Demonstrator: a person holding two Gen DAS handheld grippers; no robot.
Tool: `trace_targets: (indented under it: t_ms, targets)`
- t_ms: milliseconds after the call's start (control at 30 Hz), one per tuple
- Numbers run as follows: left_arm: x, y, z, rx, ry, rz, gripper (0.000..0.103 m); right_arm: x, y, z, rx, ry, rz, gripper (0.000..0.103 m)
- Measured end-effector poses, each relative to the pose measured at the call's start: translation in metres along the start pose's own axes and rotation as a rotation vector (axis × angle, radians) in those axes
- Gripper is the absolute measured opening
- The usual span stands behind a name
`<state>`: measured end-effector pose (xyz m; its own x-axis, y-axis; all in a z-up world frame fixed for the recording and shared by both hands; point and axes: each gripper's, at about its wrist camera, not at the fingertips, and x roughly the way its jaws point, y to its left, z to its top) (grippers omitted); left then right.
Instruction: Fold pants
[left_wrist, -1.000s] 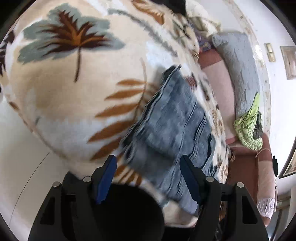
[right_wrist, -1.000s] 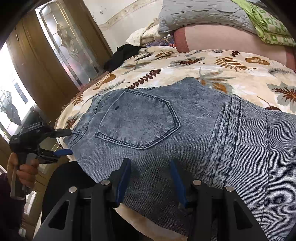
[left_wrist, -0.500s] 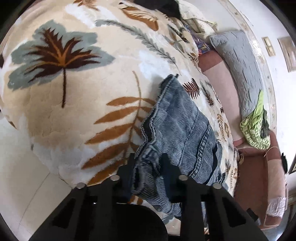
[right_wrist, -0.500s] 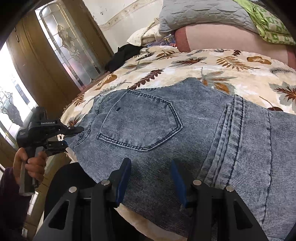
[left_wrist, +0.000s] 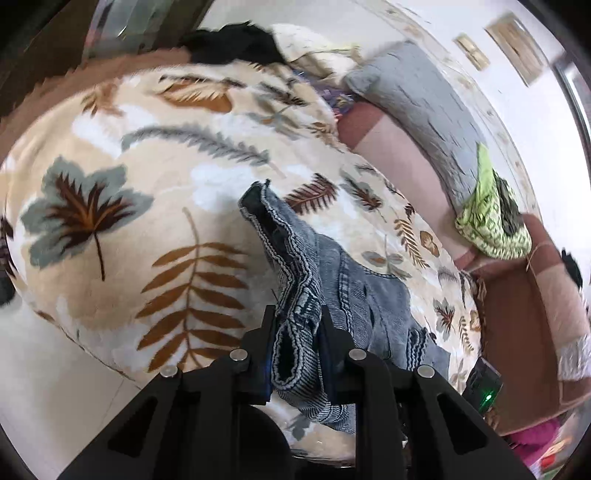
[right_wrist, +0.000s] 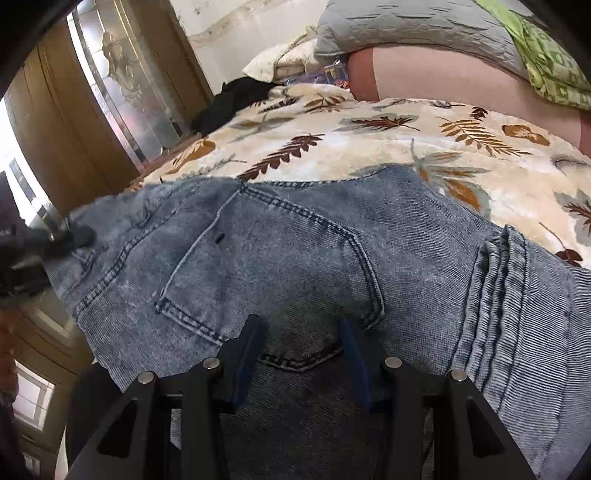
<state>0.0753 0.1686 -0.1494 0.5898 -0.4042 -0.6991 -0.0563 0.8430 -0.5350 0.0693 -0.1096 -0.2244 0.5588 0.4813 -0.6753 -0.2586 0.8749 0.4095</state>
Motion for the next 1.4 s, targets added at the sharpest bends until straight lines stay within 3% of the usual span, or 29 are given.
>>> trace_targets:
  t_ms: [100,267,400,500,633,800,867,967,1033,1100,1233,1333,1400]
  targets:
    - [-0.011,-0.025,0.0,0.073,-0.017,0.001,0.02,-0.027,-0.018,-0.004,0.052,-0.066,0.041,0.046]
    - [-0.03,-0.078,-0.008,0.211,-0.035,-0.001,0.019,-0.083,-0.064,-0.006,0.174,-0.192,0.004,0.046]
    - [-0.039,-0.13,-0.02,0.328,-0.03,-0.023,0.019,-0.147,-0.122,-0.014,0.336,-0.365,-0.034,0.046]
    - [-0.039,-0.174,-0.032,0.407,-0.017,-0.045,0.018,-0.176,-0.162,-0.029,0.464,-0.425,-0.06,0.046]
    - [-0.026,-0.231,-0.054,0.49,0.017,-0.096,0.018,-0.201,-0.215,-0.058,0.674,-0.474,-0.034,0.046]
    - [0.022,-0.305,-0.096,0.561,0.112,-0.166,0.018,-0.236,-0.263,-0.087,0.853,-0.58,-0.017,0.046]
    - [0.055,-0.325,-0.116,0.561,0.193,-0.173,0.019,-0.244,-0.276,-0.095,0.913,-0.608,-0.009,0.046]
    - [0.101,-0.339,-0.143,0.561,0.338,-0.168,0.023,-0.245,-0.286,-0.097,0.949,-0.607,-0.022,0.046]
    - [0.112,-0.334,-0.149,0.54,0.382,-0.171,0.023,-0.242,-0.29,-0.094,0.949,-0.6,-0.018,0.046]
    - [0.1,-0.33,-0.144,0.541,0.35,-0.209,0.023,-0.241,-0.286,-0.09,0.923,-0.579,-0.008,0.047]
    - [0.057,-0.327,-0.12,0.624,0.178,-0.231,0.025,-0.227,-0.274,-0.078,0.857,-0.533,0.002,0.046]
    - [0.046,-0.312,-0.104,0.69,0.063,-0.134,0.032,-0.217,-0.251,-0.062,0.754,-0.497,0.007,0.046]
    - [0.053,-0.297,-0.098,0.691,0.054,-0.066,0.032,-0.213,-0.233,-0.054,0.67,-0.482,-0.022,0.047]
